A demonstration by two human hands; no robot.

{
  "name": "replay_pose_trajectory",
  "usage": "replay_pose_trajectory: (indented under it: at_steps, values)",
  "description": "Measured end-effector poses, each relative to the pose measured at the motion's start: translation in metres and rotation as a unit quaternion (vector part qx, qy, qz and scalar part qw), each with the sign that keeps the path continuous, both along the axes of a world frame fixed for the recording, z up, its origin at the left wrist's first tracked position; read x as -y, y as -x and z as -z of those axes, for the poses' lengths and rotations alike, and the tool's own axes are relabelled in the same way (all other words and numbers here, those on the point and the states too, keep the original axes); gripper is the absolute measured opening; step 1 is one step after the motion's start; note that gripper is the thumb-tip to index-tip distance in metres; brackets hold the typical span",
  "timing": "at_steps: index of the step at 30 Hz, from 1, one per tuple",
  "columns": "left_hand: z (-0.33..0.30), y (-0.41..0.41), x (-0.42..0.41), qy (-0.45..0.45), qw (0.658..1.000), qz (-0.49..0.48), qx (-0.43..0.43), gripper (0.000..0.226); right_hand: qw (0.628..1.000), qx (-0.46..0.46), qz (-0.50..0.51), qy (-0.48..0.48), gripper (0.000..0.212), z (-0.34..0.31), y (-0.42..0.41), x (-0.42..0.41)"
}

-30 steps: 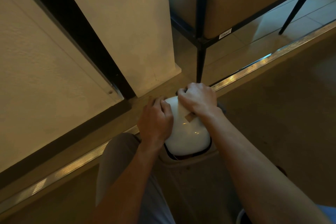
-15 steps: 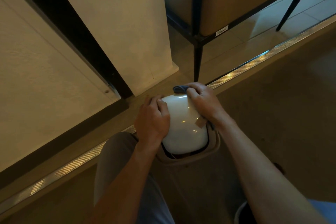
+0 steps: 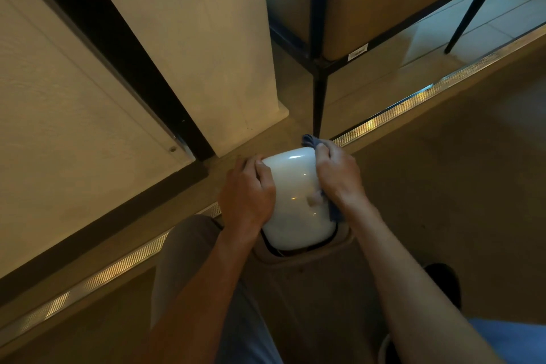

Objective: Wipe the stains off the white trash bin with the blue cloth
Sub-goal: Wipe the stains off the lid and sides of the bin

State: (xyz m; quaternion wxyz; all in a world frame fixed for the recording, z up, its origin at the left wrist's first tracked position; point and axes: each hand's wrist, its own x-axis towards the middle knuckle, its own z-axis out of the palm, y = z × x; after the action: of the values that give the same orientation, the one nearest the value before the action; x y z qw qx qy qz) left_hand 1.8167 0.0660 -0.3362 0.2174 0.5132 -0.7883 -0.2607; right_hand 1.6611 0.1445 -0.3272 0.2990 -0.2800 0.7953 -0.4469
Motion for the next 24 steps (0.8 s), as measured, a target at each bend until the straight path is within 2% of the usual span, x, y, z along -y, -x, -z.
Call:
replay_pose_trajectory:
  at_steps: [2,4,7,10,13,19,24]
  values:
    - [0.0,0.001,-0.001,-0.002,1.0,-0.004,0.001,0.046,0.999,0.016,-0.042,-0.02,0.03,-0.001,0.012,0.011]
    - [0.001,0.003,-0.002,-0.001,1.0,-0.015,0.001,0.044,0.998,0.037,-0.044,0.001,0.03,0.001,0.012,0.006]
    - [0.003,0.004,-0.002,0.001,1.0,-0.026,0.001,0.043,0.995,0.059,0.021,0.071,0.034,0.012,-0.006,-0.031]
    - [0.004,0.003,-0.002,-0.002,1.0,-0.024,0.001,0.042,0.99,0.088,0.055,0.096,0.029,0.023,-0.025,-0.068]
    - [0.004,0.002,-0.002,0.0,1.0,-0.017,0.0,0.043,0.99,0.107,0.05,0.078,0.031,0.027,-0.019,-0.07]
    - [0.002,0.001,-0.001,0.005,1.0,-0.011,0.001,0.046,0.988,0.15,-0.035,-0.014,0.037,0.025,0.035,-0.028]
    - [0.001,0.002,-0.002,-0.001,1.0,-0.021,-0.002,0.04,0.981,0.191,-0.027,0.011,0.037,0.033,0.033,-0.039]
